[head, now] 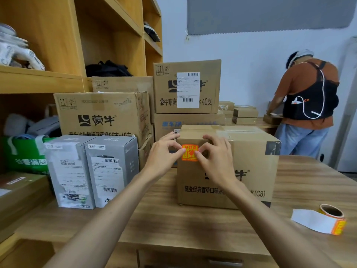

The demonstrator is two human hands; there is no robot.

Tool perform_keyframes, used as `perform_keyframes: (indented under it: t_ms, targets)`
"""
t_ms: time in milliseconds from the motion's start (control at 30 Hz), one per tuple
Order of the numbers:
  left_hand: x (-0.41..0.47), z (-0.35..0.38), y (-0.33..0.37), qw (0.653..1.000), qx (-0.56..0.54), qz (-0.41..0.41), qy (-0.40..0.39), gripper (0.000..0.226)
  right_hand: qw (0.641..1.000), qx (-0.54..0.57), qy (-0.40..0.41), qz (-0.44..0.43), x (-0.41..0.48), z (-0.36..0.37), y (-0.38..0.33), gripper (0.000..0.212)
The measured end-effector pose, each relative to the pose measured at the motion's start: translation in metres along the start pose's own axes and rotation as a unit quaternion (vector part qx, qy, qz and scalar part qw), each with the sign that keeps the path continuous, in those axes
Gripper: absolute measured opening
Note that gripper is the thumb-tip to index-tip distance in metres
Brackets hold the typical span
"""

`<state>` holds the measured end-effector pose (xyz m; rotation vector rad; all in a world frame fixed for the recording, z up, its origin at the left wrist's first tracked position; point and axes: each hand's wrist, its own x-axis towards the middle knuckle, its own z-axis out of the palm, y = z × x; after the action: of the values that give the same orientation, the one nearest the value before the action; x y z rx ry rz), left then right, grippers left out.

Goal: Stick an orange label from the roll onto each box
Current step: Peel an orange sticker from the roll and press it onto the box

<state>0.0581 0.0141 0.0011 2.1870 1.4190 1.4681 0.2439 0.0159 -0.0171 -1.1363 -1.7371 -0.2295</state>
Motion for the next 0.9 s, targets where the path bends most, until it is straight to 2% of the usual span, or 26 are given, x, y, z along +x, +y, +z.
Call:
perform_keyframes:
  t_ms: [433,900]
  targets:
    - [0.006,0.012,-0.015,0.995,0.027,0.054,0.078,0.009,0.998,-0.04,0.05,0.025,0.003,0.016,-0.005,0.015]
    - [0.007,0.02,-0.021,0.987,0.093,0.093,0.091,0.01,0.99,-0.112,0.078,0.021,0.002,0.028,-0.006,0.021]
